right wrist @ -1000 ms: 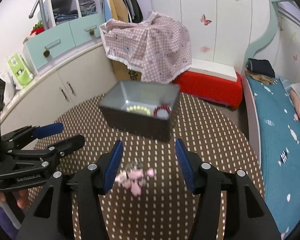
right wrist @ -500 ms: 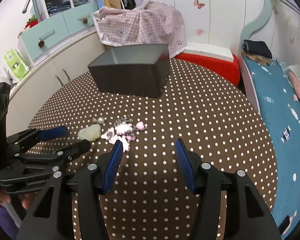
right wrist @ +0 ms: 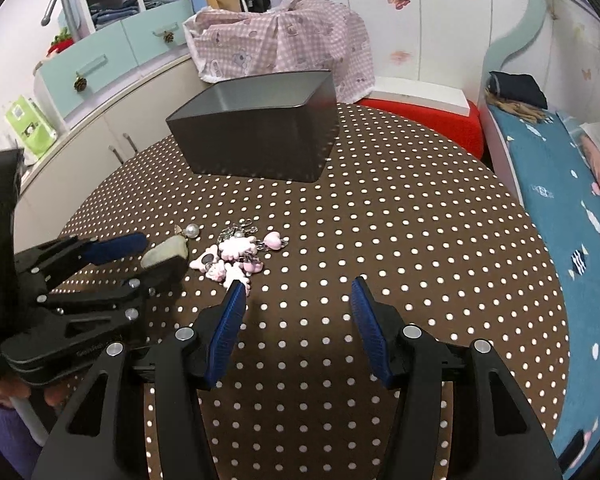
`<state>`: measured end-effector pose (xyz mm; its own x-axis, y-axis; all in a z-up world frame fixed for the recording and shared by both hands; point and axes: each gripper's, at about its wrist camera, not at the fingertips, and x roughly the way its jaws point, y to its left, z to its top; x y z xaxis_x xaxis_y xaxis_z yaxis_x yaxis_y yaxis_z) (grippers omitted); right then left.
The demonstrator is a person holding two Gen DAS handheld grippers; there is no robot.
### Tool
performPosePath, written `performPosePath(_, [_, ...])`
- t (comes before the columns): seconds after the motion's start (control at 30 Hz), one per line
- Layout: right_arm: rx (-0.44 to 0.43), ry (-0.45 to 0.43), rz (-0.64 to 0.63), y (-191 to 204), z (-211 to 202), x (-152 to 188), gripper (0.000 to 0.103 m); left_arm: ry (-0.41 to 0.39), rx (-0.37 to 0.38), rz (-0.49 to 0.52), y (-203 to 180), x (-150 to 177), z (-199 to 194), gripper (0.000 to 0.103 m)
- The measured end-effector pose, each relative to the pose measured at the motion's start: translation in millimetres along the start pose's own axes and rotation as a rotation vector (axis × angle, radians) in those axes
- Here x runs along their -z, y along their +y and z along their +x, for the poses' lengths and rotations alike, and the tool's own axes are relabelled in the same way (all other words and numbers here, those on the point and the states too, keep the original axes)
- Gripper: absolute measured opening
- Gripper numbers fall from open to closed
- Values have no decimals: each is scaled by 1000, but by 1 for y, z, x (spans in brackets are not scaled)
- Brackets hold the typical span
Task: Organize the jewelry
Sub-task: 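Withdraw both tools from the box back over the table, then grasp the pale jade pendant with the left tool while the right tool grasps pink charms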
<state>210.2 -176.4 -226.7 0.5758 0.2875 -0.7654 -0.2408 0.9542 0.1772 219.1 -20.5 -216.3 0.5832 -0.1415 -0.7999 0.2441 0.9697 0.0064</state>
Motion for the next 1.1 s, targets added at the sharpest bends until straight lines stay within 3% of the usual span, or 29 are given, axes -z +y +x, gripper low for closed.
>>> performPosePath(0.07, [-7, 4, -11, 5, 2, 0, 53, -2, 7, 4, 2, -1, -1, 30])
performPosePath(0.37, [-15, 18, -84, 35, 12, -1, 53, 1, 37, -67, 27, 12, -12, 28])
performPosePath(0.5, [-14, 36, -96, 41, 20, -2, 37, 0, 46, -87, 36, 18, -17, 28])
performPosePath(0.6, [6, 30, -113, 44, 21, -2, 34, 0, 62, -97, 39, 21, -19, 28])
performPosePath(0.73, [22, 32, -125, 42, 23, -4, 17, -3, 69, -97, 40, 22, -19, 28])
performPosePath(1.1, [9, -32, -134, 38, -14, -16, 16, -39, 133, -110, 40, 13, -35, 28])
